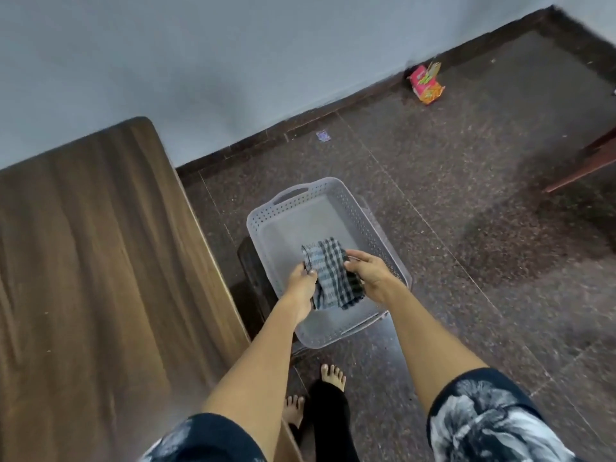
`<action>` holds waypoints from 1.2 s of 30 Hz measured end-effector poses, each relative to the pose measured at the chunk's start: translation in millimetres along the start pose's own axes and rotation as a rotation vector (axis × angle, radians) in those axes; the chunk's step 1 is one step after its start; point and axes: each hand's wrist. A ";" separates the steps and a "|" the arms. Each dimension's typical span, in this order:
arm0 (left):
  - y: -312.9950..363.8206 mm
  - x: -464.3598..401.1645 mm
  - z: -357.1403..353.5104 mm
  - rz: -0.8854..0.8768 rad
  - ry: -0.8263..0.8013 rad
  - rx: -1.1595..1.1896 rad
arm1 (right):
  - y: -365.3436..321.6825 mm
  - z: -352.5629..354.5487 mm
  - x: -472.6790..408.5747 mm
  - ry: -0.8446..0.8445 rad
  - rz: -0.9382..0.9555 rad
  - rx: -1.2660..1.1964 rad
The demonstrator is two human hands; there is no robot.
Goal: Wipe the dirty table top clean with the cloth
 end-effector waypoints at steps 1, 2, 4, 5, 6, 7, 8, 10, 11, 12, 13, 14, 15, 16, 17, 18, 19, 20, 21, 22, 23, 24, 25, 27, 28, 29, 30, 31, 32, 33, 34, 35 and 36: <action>4.0 -3.8 -2.5 0.002 0.014 0.005 | -0.6 -0.4 -12.0 0.005 -0.009 0.016; 7.9 -5.4 -4.2 0.010 0.022 0.010 | -1.3 -1.1 -21.7 0.011 -0.010 0.032; 10.6 -17.5 -6.6 0.034 0.036 0.015 | -0.5 -3.2 -40.9 0.015 -0.015 0.059; 11.2 -23.4 -7.0 0.040 0.042 0.015 | 1.0 -4.4 -49.7 0.014 -0.020 0.079; 11.7 -28.1 -7.2 0.044 0.056 0.013 | 2.6 -5.7 -56.1 0.010 -0.024 0.099; 11.4 -32.7 -7.0 0.045 0.075 0.001 | 3.9 -7.3 -60.4 0.007 -0.023 0.115; 10.9 -37.9 -6.9 0.048 0.094 -0.014 | 5.8 -8.9 -64.5 0.008 -0.020 0.123; 11.5 -47.3 -6.4 0.045 0.135 -0.044 | 8.9 -12.2 -70.2 0.016 -0.006 0.133; 12.4 -50.4 -6.5 0.041 0.154 -0.056 | 10.8 -13.2 -71.9 0.021 0.006 0.145; 13.1 -53.2 -6.3 0.039 0.172 -0.061 | 11.8 -14.4 -72.0 0.025 0.025 0.163; 13.3 -55.8 -7.0 0.041 0.186 -0.065 | 12.1 -15.1 -71.2 0.032 0.042 0.187; 13.7 -56.7 -8.1 0.045 0.195 -0.066 | 12.4 -15.4 -71.0 0.035 0.061 0.208; 14.2 -56.2 -10.1 0.048 0.198 -0.067 | 12.8 -15.6 -70.9 0.035 0.076 0.231; 13.8 -55.7 -11.8 0.049 0.206 -0.068 | 13.1 -15.4 -70.7 0.032 0.091 0.247; 13.1 -55.2 -13.1 0.049 0.214 -0.074 | 13.4 -15.5 -69.9 0.033 0.100 0.262; 12.0 -55.7 -14.4 0.050 0.218 -0.082 | 13.4 -15.2 -68.9 0.031 0.109 0.273; 11.0 -56.1 -15.0 0.048 0.225 -0.097 | 12.6 -15.0 -67.6 0.029 0.112 0.283; 9.5 -56.6 -15.3 0.046 0.234 -0.114 | 12.1 -14.4 -66.2 0.027 0.117 0.287; 9.3 -54.9 -15.9 0.040 0.242 -0.129 | 11.0 -14.3 -63.5 0.024 0.126 0.288; 9.2 -54.0 -16.1 0.034 0.250 -0.147 | 10.2 -13.9 -61.8 0.025 0.135 0.286; 9.1 -52.4 -16.7 0.029 0.268 -0.165 | 9.3 -13.8 -58.9 0.029 0.139 0.285; 8.9 -49.9 -16.6 0.024 0.287 -0.183 | 8.2 -13.8 -55.0 0.027 0.144 0.293; 9.4 -45.8 -16.8 0.021 0.294 -0.206 | 7.6 -13.0 -52.5 0.022 0.146 0.309; 11.9 -35.1 -16.8 0.021 0.289 -0.261 | 5.8 -12.7 -46.8 0.007 0.135 0.338; 12.9 -30.4 -15.6 0.023 0.283 -0.287 | 3.8 -12.5 -43.7 0.004 0.129 0.344; 15.7 -23.3 -14.5 0.021 0.284 -0.307 | 1.5 -12.3 -40.7 0.002 0.125 0.354; 18.1 -17.1 -13.2 0.015 0.287 -0.327 | 0.0 -12.0 -38.8 -0.001 0.132 0.369; 23.4 -7.5 -12.2 0.004 0.292 -0.342 | -3.4 -12.9 -35.1 -0.003 0.132 0.389; 26.3 -2.4 -10.9 -0.010 0.297 -0.359 | -5.8 -14.1 -34.1 -0.009 0.140 0.407; 32.1 8.5 -7.6 -0.021 0.294 -0.366 | -11.3 -15.4 -28.4 -0.014 0.152 0.422; 36.2 14.7 -4.6 -0.041 0.296 -0.370 | -16.1 -17.1 -24.7 -0.026 0.172 0.432; 44.3 25.9 -0.6 -0.062 0.302 -0.368 | -24.1 -21.2 -16.8 -0.039 0.186 0.447; 50.5 32.5 2.9 -0.085 0.312 -0.374 | -30.6 -24.7 -12.6 -0.057 0.213 0.459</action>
Point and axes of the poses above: each hand's wrist, its own x-axis away from the middle knuckle, its own z-axis out of the back of the hand, y = z × x, and after that the axes turned 11 degrees about -x, right-handed
